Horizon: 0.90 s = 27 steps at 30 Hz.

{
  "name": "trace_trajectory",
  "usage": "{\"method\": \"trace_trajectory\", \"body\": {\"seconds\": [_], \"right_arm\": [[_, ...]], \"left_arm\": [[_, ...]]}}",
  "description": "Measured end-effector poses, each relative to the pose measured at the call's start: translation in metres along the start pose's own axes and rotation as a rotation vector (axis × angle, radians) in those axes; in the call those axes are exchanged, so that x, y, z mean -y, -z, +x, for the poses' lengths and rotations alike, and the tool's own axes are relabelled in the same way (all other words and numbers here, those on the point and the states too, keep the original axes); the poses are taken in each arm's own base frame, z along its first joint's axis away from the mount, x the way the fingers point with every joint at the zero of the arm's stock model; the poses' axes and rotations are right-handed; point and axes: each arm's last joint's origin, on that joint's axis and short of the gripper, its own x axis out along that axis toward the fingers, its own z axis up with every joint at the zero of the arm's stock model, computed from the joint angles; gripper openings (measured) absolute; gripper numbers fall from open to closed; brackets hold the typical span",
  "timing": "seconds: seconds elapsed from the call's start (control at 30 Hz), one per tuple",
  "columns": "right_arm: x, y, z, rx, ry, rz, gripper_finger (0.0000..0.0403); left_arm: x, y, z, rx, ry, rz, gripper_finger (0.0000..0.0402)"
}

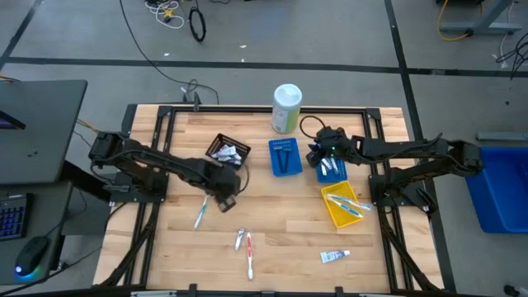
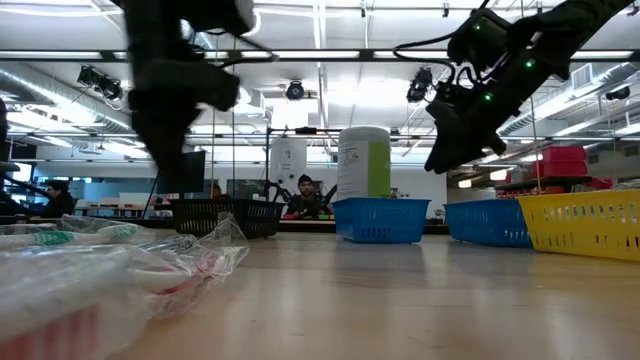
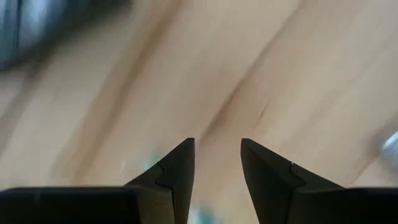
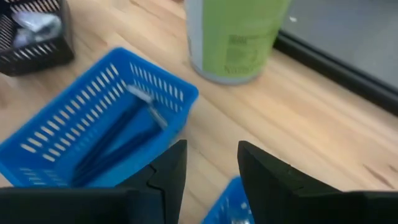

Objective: Pick & Place Travel size toiletries
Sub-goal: Put the green toothbrush into the yellow basket

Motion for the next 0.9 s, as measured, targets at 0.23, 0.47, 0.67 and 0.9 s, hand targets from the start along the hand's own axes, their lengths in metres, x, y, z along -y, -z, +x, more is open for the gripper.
{"method": "trace_trajectory", "body": {"seconds": [0.23,0.47,0.67,0.9], "right_arm": [[-0.001,-0.002,0.000,0.018,-0.008,-0.032,0.0151],[-0.001,-0.002,0.000,0.016,-0.013,-0.032,0.0151],[-0.002,-0.002,0.000,0.009,-0.041,-0.031,0.0151],[-0.004,-0.009,0.000,0.079,-0.065,-0.045,0.0150]], "left_arm": [[0.005,0.042,0.006,-0.091,-0.141,-0.076,0.0145],[-0.001,0.059,0.030,-0.148,-0.092,-0.143,0.0186],[-0.011,0.072,0.050,-0.146,-0.056,-0.177,0.0216],[-0.011,0.072,0.051,-0.131,-0.035,-0.131,0.0165]]}}
